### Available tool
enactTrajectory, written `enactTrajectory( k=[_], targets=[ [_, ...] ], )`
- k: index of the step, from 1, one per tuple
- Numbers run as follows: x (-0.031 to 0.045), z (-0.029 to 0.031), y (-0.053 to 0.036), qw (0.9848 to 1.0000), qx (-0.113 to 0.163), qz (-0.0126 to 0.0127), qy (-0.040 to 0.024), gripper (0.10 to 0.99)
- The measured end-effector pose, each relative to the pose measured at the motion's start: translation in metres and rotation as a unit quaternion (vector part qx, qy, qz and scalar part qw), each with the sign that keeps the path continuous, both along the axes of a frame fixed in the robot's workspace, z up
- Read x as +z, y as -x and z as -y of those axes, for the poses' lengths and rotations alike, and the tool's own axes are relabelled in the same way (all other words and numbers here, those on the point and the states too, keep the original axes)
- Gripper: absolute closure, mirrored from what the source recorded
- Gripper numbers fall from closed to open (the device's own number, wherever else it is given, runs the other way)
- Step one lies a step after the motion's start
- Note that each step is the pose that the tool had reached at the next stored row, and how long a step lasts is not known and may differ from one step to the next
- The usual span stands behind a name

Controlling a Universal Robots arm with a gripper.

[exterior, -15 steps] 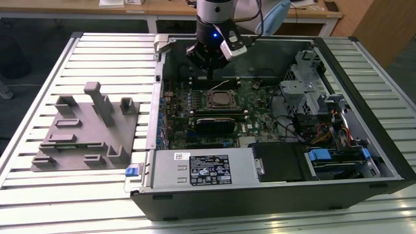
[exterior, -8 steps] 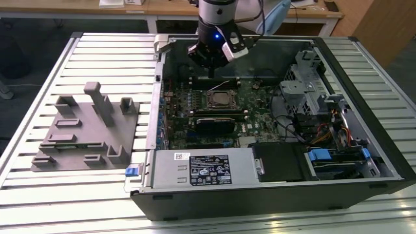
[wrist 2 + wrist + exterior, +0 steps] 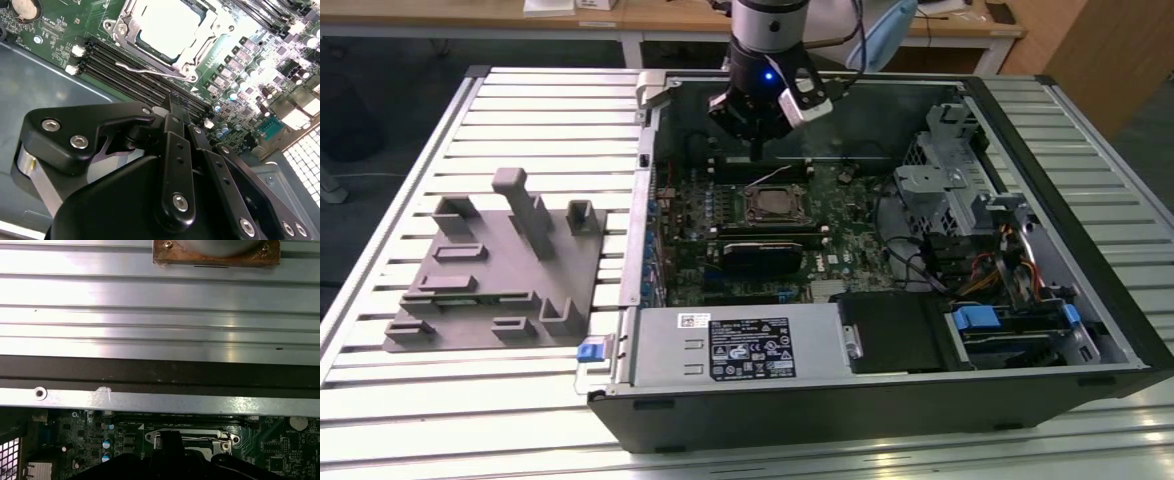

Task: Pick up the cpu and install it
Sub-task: 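Install the first cpu locking lever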

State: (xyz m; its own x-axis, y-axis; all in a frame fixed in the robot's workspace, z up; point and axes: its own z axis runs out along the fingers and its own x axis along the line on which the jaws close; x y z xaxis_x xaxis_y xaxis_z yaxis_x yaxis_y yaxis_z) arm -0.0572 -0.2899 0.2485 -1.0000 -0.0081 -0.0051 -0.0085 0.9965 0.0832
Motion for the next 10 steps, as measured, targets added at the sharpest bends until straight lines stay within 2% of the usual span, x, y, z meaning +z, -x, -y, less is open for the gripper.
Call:
enactTrajectory(
  k=[10],
  targets=[
    [-0.0009,0.0018,-0.0001,1.0,0.0,0.0001,-0.0001,0.98]
  ],
)
